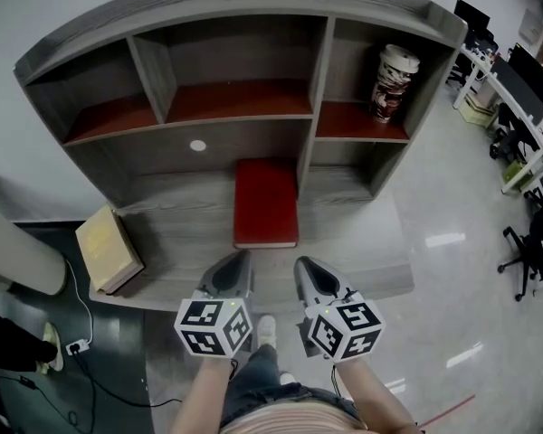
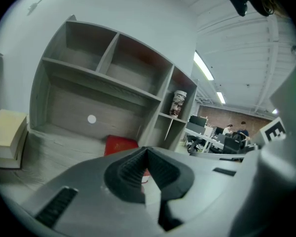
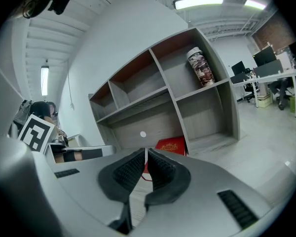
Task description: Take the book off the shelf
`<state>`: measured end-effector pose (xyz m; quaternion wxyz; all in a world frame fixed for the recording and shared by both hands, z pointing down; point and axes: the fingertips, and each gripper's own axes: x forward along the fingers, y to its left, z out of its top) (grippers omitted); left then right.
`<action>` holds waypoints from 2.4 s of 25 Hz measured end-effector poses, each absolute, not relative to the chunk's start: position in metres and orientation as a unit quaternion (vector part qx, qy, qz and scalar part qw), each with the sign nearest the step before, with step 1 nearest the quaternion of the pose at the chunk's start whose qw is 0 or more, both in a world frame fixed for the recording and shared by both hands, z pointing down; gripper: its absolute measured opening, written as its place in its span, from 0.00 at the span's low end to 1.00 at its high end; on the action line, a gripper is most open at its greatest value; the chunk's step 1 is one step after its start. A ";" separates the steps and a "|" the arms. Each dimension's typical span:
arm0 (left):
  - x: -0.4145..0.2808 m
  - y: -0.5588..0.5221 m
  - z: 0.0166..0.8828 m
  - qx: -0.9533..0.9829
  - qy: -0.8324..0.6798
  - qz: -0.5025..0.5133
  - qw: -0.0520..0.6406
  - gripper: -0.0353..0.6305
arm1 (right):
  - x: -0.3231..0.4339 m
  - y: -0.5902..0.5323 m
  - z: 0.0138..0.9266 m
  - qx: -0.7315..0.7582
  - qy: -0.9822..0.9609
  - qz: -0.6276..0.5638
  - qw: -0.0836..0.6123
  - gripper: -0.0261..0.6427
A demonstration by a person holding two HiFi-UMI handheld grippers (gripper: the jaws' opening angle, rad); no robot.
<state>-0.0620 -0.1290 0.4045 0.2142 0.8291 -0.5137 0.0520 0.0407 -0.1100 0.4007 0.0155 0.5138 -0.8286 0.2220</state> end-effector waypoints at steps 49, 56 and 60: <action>-0.084 -0.291 0.534 0.774 -0.479 0.183 0.372 0.30 | 0.042 -0.270 0.521 0.535 -0.743 0.370 0.156 0.43; -0.086 -0.304 0.550 0.759 -0.480 0.199 0.392 0.36 | 0.044 -0.282 0.539 0.532 -0.732 0.389 0.172 0.46; -0.085 -0.308 0.560 0.751 -0.474 0.200 0.414 0.38 | 0.045 -0.284 0.552 0.528 -0.724 0.407 0.181 0.47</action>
